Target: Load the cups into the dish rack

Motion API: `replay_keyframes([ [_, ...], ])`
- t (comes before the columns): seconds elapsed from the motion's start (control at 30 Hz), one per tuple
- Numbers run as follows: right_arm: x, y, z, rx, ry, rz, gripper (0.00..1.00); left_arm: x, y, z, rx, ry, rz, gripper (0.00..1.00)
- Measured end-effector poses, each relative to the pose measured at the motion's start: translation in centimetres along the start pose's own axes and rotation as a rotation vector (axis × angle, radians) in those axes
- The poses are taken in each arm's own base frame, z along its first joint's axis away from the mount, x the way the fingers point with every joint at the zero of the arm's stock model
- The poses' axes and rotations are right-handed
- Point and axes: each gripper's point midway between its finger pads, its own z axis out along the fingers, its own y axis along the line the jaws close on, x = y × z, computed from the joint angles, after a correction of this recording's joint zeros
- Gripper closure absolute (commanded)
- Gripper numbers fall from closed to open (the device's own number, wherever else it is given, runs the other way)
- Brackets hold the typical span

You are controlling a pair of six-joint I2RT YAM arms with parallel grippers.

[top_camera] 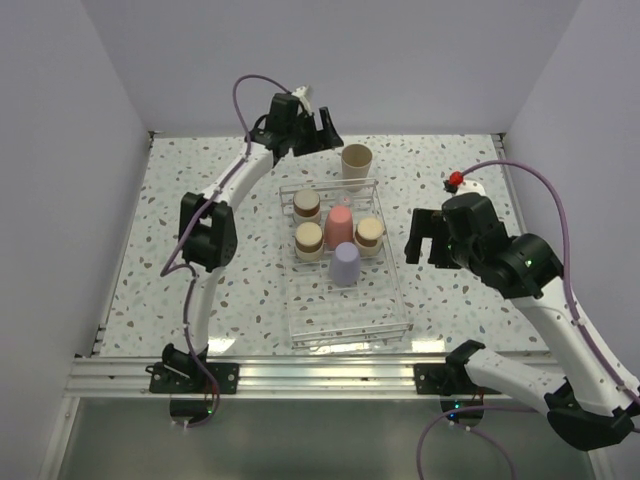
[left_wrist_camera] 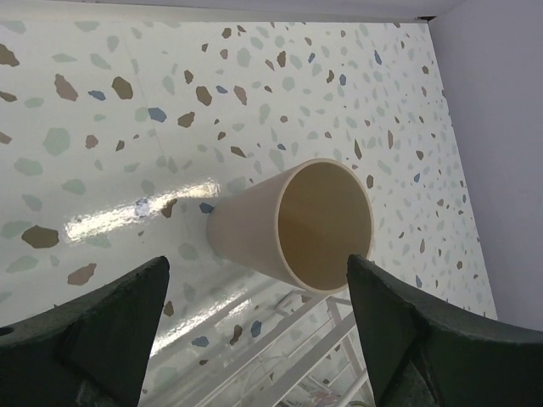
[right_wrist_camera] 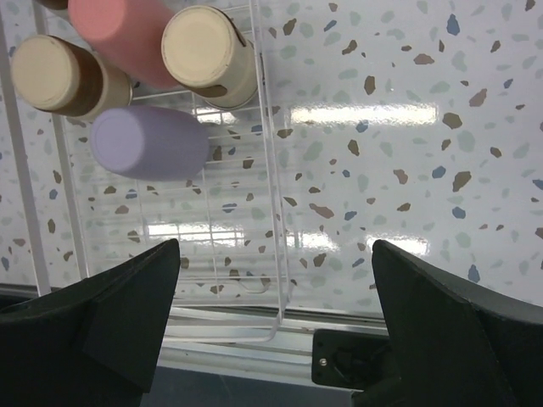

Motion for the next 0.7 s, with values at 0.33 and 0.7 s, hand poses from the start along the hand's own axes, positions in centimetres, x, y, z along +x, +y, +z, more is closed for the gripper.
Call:
replay_keyframes([
  [0.33,-0.5,-1.3,-0.3,0.062,-0.010,-0.069,0.02,1.3,-1.8,2.2,0.066,-0.008,0.015,0.16],
  [0.7,-0.5,-1.5,0.3,0.076,0.010,-0.168,0.02,3.8,-0.1,4.8,0.045,0.025,-0.011,0.34],
])
